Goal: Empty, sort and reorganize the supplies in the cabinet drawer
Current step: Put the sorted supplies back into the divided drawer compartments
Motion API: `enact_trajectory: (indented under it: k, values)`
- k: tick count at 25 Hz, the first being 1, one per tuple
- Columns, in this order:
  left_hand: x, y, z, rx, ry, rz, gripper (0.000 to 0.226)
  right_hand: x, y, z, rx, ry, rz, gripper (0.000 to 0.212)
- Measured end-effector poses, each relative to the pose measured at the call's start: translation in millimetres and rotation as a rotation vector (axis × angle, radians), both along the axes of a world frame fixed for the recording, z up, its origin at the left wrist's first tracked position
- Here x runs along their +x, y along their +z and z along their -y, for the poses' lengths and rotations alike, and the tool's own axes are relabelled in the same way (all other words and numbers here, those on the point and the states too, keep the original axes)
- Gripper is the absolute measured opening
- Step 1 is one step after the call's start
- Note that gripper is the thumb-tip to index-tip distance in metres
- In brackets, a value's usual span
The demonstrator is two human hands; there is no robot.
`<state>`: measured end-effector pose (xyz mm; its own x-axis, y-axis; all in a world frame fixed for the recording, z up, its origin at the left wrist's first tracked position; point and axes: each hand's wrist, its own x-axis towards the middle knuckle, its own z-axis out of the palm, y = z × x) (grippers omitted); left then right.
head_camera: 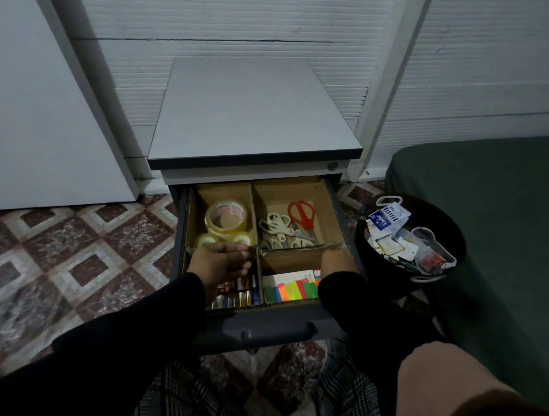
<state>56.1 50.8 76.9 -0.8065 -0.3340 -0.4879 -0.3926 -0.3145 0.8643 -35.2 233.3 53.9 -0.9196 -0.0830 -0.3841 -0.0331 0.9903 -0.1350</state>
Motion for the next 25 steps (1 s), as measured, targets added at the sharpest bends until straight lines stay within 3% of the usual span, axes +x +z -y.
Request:
enact_trajectory:
  k: [12,15,17,20,25]
  values:
    - [12.5,6.2,3.5,-0.093,-0.085,0.055,0.013,-6.0,11.5,-13.0,-0.02,0.103,-0.046,0.029]
    - [20.1,7.1,9.4,-0.257,-0.294,0.085,0.009,-14.6,22.4,-29.8,-0.169,0.109,-0.066,0.014]
    - [29.3,11.4,12.3,-0.483,-0.439,0.062,0.004,-15.4,36.9,-48.0,-0.255,0.214,-0.046,0.011]
    - [45.6,24.2,15.2,-0.883,-0.684,0.087,0.023,-6.9,54.3,-71.3,-0.262,0.384,0.034,0.014]
    - [61.9,32.1,16.1,-1.12,-0.999,0.196,0.049,12.7,54.5,-79.5,-0.188,0.519,0.143,0.028]
